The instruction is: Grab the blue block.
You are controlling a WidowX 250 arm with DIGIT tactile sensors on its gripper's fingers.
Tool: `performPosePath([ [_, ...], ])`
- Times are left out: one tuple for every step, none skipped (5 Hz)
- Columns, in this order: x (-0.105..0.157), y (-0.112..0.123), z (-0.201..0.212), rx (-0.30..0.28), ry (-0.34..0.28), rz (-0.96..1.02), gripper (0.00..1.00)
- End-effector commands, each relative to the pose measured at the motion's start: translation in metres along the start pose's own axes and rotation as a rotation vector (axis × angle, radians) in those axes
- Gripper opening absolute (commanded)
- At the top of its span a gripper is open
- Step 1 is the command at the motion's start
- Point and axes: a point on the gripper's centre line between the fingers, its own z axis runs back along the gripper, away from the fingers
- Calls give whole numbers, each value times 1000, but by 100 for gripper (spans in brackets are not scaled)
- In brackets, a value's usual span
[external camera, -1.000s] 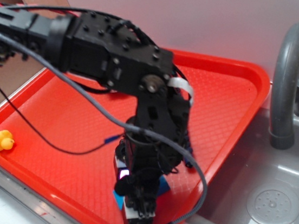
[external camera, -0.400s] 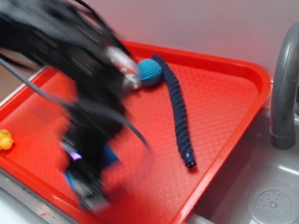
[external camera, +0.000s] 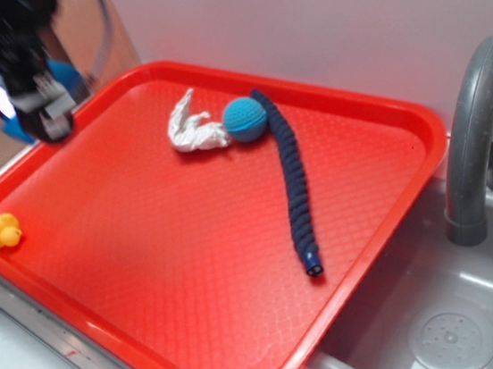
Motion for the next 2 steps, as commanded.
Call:
performPosePath([
  [-44, 15, 21, -71, -135, 102, 0],
  [-40, 9, 11, -22, -117, 18, 0],
])
